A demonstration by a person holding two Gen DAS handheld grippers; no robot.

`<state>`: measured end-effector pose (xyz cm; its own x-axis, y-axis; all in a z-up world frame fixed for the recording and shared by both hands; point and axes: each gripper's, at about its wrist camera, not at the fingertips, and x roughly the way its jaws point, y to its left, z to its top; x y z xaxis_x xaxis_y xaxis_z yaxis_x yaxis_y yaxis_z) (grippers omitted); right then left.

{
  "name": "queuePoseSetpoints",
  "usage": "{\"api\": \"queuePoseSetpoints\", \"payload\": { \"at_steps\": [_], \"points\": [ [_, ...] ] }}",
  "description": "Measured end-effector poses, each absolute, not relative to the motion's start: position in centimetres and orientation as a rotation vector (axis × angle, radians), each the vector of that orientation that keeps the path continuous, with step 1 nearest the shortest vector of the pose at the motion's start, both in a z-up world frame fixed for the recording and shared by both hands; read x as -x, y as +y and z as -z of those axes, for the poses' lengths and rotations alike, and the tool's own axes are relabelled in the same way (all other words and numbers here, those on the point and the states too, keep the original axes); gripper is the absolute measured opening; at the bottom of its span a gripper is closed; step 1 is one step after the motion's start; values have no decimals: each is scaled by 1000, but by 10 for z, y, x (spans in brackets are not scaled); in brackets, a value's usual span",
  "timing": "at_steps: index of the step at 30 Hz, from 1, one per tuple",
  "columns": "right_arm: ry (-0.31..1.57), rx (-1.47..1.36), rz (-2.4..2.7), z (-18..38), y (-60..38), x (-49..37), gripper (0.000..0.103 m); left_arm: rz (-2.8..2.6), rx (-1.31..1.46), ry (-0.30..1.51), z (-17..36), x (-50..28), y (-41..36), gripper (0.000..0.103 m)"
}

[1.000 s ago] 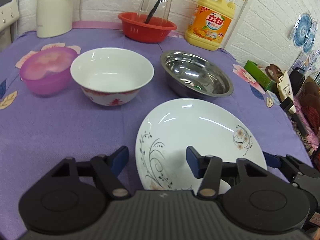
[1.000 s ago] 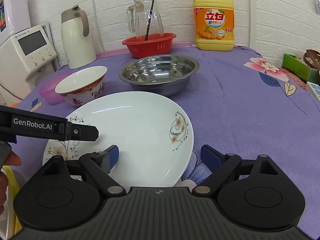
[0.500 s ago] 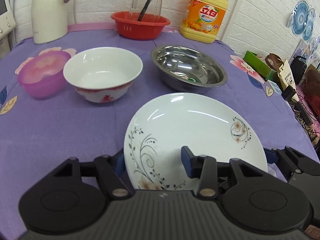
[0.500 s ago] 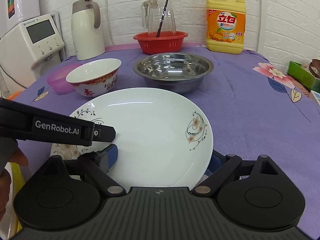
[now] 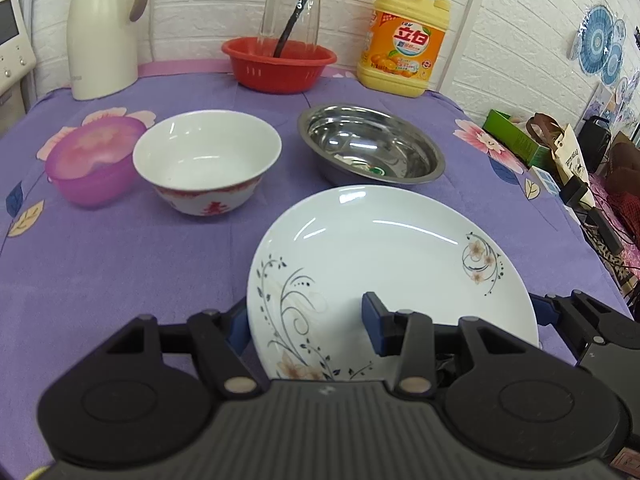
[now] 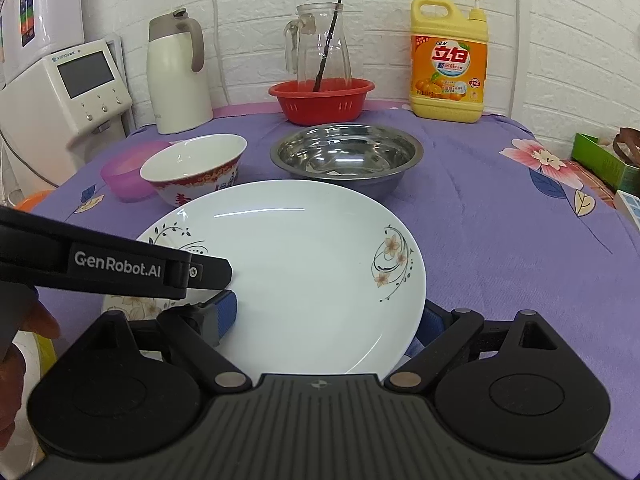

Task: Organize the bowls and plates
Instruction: 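Carry the floral plate onto the stacked plates and open the right tool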

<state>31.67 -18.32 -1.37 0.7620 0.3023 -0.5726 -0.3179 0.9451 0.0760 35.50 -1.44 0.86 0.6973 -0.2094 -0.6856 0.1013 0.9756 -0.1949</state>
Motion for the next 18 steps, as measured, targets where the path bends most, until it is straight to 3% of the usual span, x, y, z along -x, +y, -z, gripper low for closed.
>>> {"api": "queuePoseSetpoints", "payload": {
  "at_steps": [18],
  "points": [
    [500,47,-381,-37,-152,-226,103,153,211,640,-59,-251,25,43]
  ]
}}
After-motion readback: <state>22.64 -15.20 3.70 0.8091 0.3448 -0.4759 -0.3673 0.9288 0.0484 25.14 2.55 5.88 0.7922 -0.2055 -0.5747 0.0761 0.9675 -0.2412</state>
